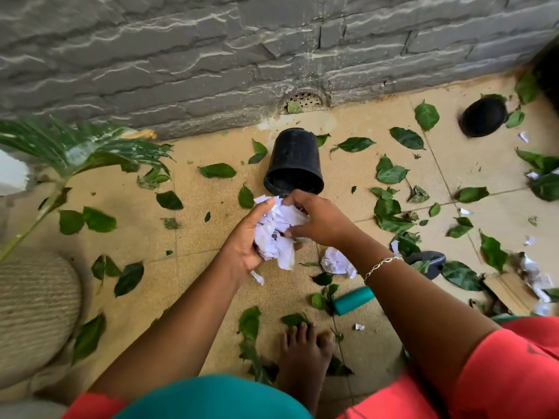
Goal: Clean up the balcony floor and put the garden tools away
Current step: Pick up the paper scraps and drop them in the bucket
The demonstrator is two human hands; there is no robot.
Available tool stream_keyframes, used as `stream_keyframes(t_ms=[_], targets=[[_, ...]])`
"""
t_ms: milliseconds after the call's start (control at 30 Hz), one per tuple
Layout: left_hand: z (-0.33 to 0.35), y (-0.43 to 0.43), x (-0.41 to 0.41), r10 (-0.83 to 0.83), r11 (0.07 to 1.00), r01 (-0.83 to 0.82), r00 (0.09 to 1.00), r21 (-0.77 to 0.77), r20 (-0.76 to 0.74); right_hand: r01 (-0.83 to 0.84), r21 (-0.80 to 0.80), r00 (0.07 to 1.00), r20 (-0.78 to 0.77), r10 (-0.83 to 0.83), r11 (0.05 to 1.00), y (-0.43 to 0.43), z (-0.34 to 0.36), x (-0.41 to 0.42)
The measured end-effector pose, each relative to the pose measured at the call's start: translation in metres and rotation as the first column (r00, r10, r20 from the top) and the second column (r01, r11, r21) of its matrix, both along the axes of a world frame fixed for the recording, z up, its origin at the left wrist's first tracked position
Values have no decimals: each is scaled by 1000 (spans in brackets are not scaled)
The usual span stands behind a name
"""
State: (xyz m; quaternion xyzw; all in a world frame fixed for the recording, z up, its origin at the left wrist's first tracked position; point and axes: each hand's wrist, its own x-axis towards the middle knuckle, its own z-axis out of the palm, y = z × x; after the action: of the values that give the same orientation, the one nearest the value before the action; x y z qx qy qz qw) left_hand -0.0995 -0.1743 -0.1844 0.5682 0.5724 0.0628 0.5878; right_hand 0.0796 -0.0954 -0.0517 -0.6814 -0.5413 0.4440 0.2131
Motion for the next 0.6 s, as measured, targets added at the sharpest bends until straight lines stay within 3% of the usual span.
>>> stream_keyframes(t_ms=[33, 67, 100, 133, 167, 200, 233, 267, 300, 333, 400, 433, 500, 600], targets=[[53, 55, 9, 57, 970, -3, 974, -243, 218, -23, -45, 999, -43, 21, 999, -1, -1, 1], [91, 104, 21, 104, 949, 5, 939, -314, 327, -56, -95, 993, -106, 46, 994, -3, -1, 3], [117, 123, 31, 233, 880, 23, 850, -475, 473, -88, -137, 981, -183, 62, 987, -4, -1, 6], [116, 120, 36, 288, 879, 23, 771, -476, 568, -100, -162, 966, -252, 57, 982, -5, 0, 11], [97, 121, 37, 221, 932, -11, 807, -361, 547, -93, -171, 955, -293, 40, 981, -6, -1, 16], [72, 134, 26, 226, 933, -64, 869, -353, 440, -77, -166, 962, -273, 30, 983, -7, -3, 22], [36, 83, -1, 205, 944, -106, 931, -312, 303, -73, -158, 985, -165, 47, 985, -9, -7, 27], [9, 41, -10, 39, 982, -12, 989, -186, 141, -106, -166, 994, 15, 110, 980, -12, -13, 32], [-17, -12, -13, -52, 996, 49, 998, -77, -33, -156, -209, 962, 191, 197, 965, -15, -21, 35], [-21, -53, -10, -105, 992, 94, 985, -85, -137, -200, -277, 906, 314, 285, 940, -21, -29, 36], [1, -67, -3, -158, 984, 138, 966, -109, -207, -239, -390, 823, 405, 398, 890, -33, -45, 32], [4, -49, -4, -104, 994, 92, 968, -64, -229, -238, -411, 805, 423, 415, 880, -39, -51, 29], [-3, -45, 0, -208, 978, 192, 936, -85, -282, -234, -403, 777, 469, 419, 885, -47, -59, 23], [-39, -67, -9, -119, 993, 115, 966, -30, -229, -218, -322, 754, 544, 369, 921, -50, -62, 12]])
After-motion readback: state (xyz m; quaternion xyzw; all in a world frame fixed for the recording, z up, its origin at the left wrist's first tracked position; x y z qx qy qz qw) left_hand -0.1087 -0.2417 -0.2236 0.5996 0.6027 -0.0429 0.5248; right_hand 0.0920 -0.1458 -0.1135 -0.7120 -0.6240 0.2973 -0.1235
